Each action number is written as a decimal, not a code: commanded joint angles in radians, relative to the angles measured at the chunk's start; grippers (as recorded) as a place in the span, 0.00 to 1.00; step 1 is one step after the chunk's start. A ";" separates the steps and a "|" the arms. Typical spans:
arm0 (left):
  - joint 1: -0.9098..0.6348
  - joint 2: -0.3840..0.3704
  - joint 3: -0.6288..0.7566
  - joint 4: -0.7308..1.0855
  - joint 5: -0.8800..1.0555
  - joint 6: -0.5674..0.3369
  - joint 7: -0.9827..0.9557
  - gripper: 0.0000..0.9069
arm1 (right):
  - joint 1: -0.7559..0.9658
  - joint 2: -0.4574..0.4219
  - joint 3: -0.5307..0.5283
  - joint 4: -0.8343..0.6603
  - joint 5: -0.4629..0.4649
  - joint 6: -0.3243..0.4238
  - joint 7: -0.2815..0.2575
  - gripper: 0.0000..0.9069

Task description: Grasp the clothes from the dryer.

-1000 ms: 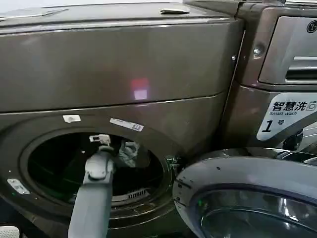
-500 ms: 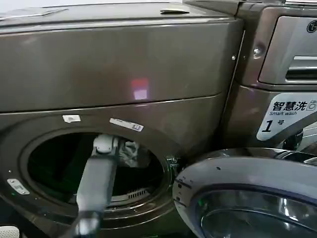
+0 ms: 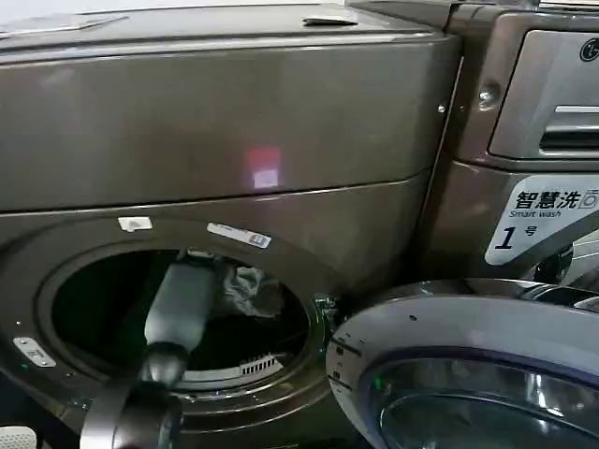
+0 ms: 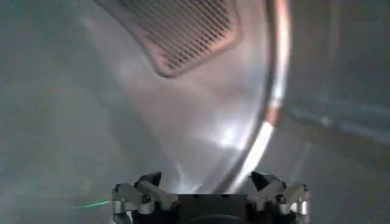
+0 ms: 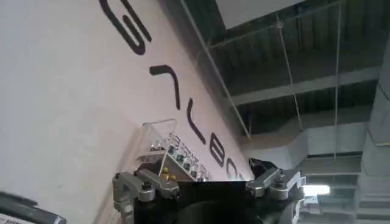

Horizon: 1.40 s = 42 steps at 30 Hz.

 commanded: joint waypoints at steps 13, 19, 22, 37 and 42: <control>-0.257 0.049 0.292 0.445 0.571 -0.234 0.599 1.00 | -0.005 -0.001 0.003 -0.006 -0.001 0.007 -0.001 1.00; -0.305 0.050 0.333 0.470 0.691 -0.243 0.624 1.00 | -0.006 0.002 0.001 -0.003 0.000 0.008 -0.002 1.00; -0.324 0.055 0.358 0.480 0.702 -0.242 0.624 1.00 | -0.007 0.003 0.003 -0.003 0.000 0.009 -0.002 1.00; -0.297 0.049 0.453 0.529 0.738 -0.229 0.636 1.00 | -0.012 0.008 0.010 0.005 0.003 0.012 -0.006 1.00; -0.289 0.046 0.457 0.531 0.735 -0.223 0.628 1.00 | -0.013 0.013 0.013 0.005 0.003 0.015 -0.007 1.00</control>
